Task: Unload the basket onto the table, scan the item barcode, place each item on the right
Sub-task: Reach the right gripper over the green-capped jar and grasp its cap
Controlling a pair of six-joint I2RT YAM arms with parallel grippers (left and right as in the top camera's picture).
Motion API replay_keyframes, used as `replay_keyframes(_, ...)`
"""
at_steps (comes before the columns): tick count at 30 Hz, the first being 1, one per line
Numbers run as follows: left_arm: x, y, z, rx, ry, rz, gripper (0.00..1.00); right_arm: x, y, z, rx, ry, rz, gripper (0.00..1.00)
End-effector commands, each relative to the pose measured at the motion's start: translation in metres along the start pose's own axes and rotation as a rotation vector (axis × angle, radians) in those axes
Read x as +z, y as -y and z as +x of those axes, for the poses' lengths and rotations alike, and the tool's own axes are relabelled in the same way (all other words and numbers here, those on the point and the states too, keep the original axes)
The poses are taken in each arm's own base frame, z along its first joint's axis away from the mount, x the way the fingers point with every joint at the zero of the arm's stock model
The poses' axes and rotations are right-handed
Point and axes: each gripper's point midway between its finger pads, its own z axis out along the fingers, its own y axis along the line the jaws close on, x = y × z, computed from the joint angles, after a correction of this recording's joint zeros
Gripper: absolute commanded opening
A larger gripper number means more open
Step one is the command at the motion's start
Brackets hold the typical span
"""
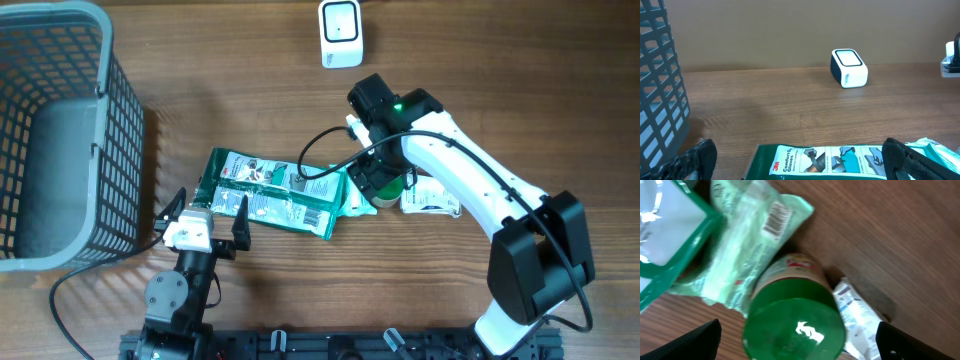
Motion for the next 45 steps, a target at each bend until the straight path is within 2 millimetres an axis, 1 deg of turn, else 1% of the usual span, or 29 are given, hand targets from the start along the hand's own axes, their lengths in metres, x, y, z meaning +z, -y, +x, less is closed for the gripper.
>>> replay_keyframes(1, 0.0, 0.0, 0.0, -0.013, 0.007, -0.003, 1.0, 0.006, 0.004, -0.003, -0.018, -0.006, 0.021, 1.0)
replay_keyframes(4, 0.0, 0.0, 0.0, -0.013, 0.007, -0.003, 1.0, 0.01, -0.01, 0.002, -0.07, -0.016, -0.059, 0.99)
replay_keyframes(8, 0.0, 0.0, 0.0, -0.013, 0.007, -0.003, 1.0, 0.022, -0.013, 0.014, -0.064, -0.05, -0.07, 0.99)
replay_keyframes(9, 0.0, 0.0, 0.0, -0.013, 0.007, -0.003, 1.0, 0.023, -0.015, 0.016, -0.065, -0.055, -0.081, 0.95)
replay_keyframes(10, 0.0, 0.0, 0.0, -0.013, 0.007, -0.003, 1.0, 0.025, -0.017, 0.018, -0.063, -0.064, -0.086, 0.87)
replay_keyframes(12, 0.0, 0.0, 0.0, -0.013, 0.007, -0.003, 1.0, 0.028, -0.017, 0.021, -0.045, -0.07, -0.089, 0.83)
replay_keyframes(13, 0.0, 0.0, 0.0, -0.013, 0.007, -0.003, 1.0, 0.029, -0.018, 0.021, -0.035, -0.069, -0.093, 0.75)
replay_keyframes(15, 0.0, 0.0, 0.0, -0.013, 0.007, -0.003, 1.0, 0.029, -0.018, 0.02, 0.005, -0.069, -0.09, 0.68)
replay_keyframes(18, 0.0, 0.0, 0.0, -0.013, 0.007, -0.003, 1.0, 0.028, -0.018, 0.02, 0.089, -0.072, -0.088, 0.62)
replay_keyframes(19, 0.0, 0.0, 0.0, -0.013, 0.007, -0.003, 1.0, 0.027, -0.018, 0.019, 0.122, -0.072, -0.086, 0.63)
replay_keyframes(20, 0.0, 0.0, 0.0, -0.013, 0.007, -0.003, 1.0, 0.025, -0.018, 0.017, 0.165, -0.068, -0.085, 0.76)
replay_keyframes(21, 0.0, 0.0, 0.0, -0.013, 0.007, -0.003, 1.0, 0.023, -0.018, 0.016, 0.206, -0.066, -0.087, 0.79)
replay_keyframes(22, 0.0, 0.0, 0.0, -0.013, 0.007, -0.003, 1.0, 0.02, -0.021, 0.012, 0.239, -0.058, -0.108, 0.79)
replay_keyframes(23, 0.0, 0.0, 0.0, -0.013, 0.007, -0.003, 1.0, 0.016, -0.025, 0.006, 0.268, -0.045, -0.139, 0.84)
replay_keyframes(24, 0.0, 0.0, 0.0, -0.013, 0.007, -0.003, 1.0, 0.012, -0.027, 0.001, 0.32, -0.032, -0.154, 0.86)
replay_keyframes(26, 0.0, 0.0, 0.0, -0.013, 0.007, -0.003, 1.0, 0.003, -0.026, -0.01, 0.491, -0.011, -0.16, 0.87)
replay_keyframes(27, 0.0, 0.0, 0.0, -0.013, 0.007, -0.003, 1.0, 0.002, -0.025, -0.012, 0.561, -0.008, -0.161, 0.87)
replay_keyframes(28, 0.0, 0.0, 0.0, -0.013, 0.007, -0.003, 1.0, 0.0, -0.023, -0.015, 0.667, -0.007, -0.164, 0.87)
replay_keyframes(29, 0.0, 0.0, 0.0, -0.013, 0.007, -0.003, 1.0, -0.001, -0.021, -0.017, 0.694, -0.002, -0.165, 0.89)
replay_keyframes(30, 0.0, 0.0, 0.0, -0.013, 0.007, -0.003, 1.0, -0.001, -0.02, -0.017, 0.689, 0.001, -0.163, 0.98)
replay_keyframes(31, 0.0, 0.0, 0.0, -0.013, 0.007, -0.003, 1.0, -0.001, -0.019, -0.016, 0.654, 0.002, -0.161, 1.0)
replay_keyframes(32, 0.0, 0.0, 0.0, -0.013, 0.007, -0.003, 1.0, -0.001, -0.019, -0.015, 0.571, 0.004, -0.16, 1.0)
replay_keyframes(35, 0.0, 0.0, 0.0, -0.013, 0.007, -0.003, 1.0, -0.001, -0.021, -0.004, 0.313, -0.021, -0.153, 1.0)
replay_keyframes(38, 0.0, 0.0, 0.0, -0.013, 0.007, -0.003, 1.0, 0.001, -0.018, 0.003, 0.139, -0.034, -0.137, 1.0)
replay_keyframes(41, 0.0, 0.0, 0.0, -0.013, 0.007, -0.003, 1.0, 0.01, -0.009, 0.007, 0.12, -0.041, -0.074, 1.0)
replay_keyframes(45, 0.0, 0.0, 0.0, -0.013, 0.007, -0.003, 1.0, 0.023, -0.011, 0.016, 0.041, -0.061, -0.08, 1.0)
